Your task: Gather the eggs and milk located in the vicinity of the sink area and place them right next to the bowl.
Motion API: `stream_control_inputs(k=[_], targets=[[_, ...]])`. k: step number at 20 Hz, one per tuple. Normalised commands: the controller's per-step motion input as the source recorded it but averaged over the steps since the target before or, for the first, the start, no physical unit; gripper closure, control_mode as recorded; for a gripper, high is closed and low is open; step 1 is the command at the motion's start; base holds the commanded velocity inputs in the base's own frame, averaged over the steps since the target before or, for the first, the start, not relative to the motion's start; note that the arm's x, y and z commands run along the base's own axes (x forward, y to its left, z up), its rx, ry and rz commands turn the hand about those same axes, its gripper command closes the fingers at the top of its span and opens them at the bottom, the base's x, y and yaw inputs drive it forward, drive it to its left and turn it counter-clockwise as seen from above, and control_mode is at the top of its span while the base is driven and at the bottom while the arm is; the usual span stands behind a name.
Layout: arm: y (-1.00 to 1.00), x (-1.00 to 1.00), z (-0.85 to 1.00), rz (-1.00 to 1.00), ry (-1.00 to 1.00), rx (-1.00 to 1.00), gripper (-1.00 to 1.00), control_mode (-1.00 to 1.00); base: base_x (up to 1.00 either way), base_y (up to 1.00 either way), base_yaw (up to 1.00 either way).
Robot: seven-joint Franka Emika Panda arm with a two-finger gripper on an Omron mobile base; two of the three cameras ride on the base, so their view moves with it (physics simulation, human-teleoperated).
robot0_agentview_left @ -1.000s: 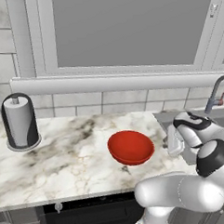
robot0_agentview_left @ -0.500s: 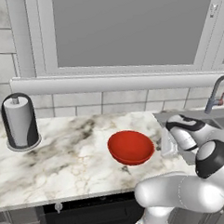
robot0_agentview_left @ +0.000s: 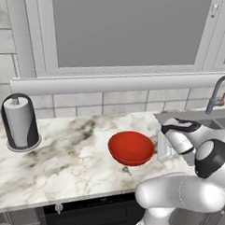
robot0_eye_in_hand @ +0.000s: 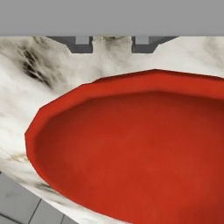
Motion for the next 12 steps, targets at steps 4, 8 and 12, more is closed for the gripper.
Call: stream_control_inputs(k=[4,8,12], targets=[[0.00,0.04,-0.22,0.06,0.00,0.00,1.00,-1.00,0.00,0.00,0.00],[0.00,0.07,-0.16,0.07,0.00,0.00,1.00,-1.00,0.00,0.00,0.00],[0.01,0.01,-0.20,0.07,0.00,0.00,1.00,-1.00,0.00,0.00,0.00]])
